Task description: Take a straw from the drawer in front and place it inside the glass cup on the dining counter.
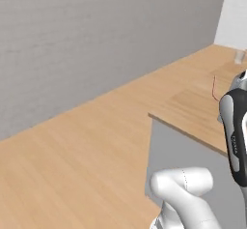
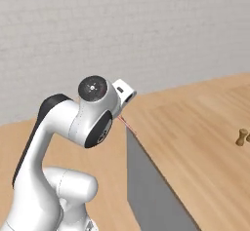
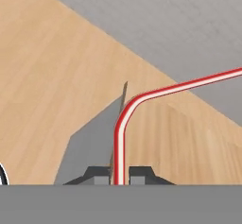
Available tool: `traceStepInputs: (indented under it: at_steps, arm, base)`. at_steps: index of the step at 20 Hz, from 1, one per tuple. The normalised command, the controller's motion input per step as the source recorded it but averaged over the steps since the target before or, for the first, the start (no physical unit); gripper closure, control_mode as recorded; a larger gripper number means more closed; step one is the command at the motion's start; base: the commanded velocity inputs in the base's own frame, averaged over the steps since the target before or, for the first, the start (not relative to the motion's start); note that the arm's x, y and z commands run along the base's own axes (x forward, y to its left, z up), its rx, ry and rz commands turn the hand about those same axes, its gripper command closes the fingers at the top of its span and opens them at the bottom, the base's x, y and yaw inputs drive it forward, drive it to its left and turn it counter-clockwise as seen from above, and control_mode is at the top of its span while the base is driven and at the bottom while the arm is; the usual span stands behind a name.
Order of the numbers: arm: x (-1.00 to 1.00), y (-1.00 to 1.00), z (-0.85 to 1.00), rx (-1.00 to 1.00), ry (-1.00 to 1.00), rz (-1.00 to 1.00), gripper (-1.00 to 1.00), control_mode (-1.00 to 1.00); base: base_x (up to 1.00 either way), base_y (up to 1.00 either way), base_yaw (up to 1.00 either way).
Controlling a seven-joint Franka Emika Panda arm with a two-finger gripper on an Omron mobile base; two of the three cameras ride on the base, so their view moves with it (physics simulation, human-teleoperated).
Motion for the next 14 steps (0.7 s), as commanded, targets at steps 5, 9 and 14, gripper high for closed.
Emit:
traceStepInputs:
  at_steps: [5,9,14]
  arm:
    - [0.0,0.0,0.0,0.0,0.0,0.0,1.0,1.0]
    - [0.0,0.0,0.0,0.0,0.0,0.0,1.0,1.0]
    - [0.0,0.0,0.0,0.0,0.0,0.0,1.0,1.0]
  base:
    - [0.91,1.0,-0.37]
    - [0.91,0.96,-0.38]
    - [0.86,0.91,-0.42]
